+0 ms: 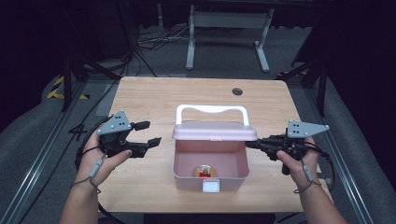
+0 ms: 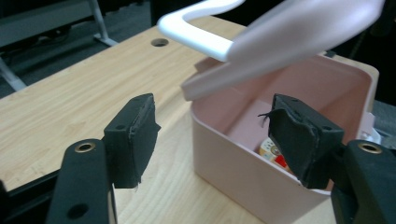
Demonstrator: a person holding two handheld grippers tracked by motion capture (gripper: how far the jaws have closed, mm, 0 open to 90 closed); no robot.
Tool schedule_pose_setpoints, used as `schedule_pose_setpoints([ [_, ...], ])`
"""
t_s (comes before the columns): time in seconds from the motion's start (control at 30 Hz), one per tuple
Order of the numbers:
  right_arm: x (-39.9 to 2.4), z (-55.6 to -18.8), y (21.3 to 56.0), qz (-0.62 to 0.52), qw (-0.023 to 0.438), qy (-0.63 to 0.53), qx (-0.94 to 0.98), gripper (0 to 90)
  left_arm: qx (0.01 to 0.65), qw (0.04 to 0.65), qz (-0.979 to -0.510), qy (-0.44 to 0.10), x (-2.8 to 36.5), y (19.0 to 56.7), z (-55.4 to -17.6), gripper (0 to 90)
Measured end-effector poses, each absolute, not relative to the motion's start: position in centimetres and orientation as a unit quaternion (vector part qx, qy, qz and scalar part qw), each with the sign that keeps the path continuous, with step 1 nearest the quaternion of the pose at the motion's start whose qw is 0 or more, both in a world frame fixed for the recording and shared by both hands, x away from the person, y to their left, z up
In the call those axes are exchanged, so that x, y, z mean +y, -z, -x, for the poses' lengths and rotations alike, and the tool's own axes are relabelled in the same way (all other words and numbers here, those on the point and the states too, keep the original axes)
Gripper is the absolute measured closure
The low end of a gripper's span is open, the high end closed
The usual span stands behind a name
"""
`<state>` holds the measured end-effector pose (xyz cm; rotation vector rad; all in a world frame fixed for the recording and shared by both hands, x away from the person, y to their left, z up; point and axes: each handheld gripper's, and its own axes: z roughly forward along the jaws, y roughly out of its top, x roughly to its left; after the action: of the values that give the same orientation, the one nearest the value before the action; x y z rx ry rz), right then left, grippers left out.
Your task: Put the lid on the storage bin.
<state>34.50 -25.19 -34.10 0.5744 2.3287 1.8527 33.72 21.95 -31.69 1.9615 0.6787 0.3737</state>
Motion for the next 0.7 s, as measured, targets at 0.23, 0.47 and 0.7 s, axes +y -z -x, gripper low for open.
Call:
schedule_pose_setpoints([
  [0.23,-25.3,-34.1,34.0,-0.189,0.047,-0.606,0.771,90.0,0.301,0.495,-0.797,-0.172,22.9,32.4,-34.9,30.7],
  [0.47,-25.3,-33.7,34.1,-0.191,0.039,-0.593,0.781,90.0,0.318,0.494,-0.789,-0.181,23.3,33.0,-35.9,30.6],
  [0.7,-25.5,-33.4,34.1,-0.197,0.030,-0.572,0.796,90.0,0.339,0.512,-0.761,-0.207,24.3,34.1,-37.3,30.7],
])
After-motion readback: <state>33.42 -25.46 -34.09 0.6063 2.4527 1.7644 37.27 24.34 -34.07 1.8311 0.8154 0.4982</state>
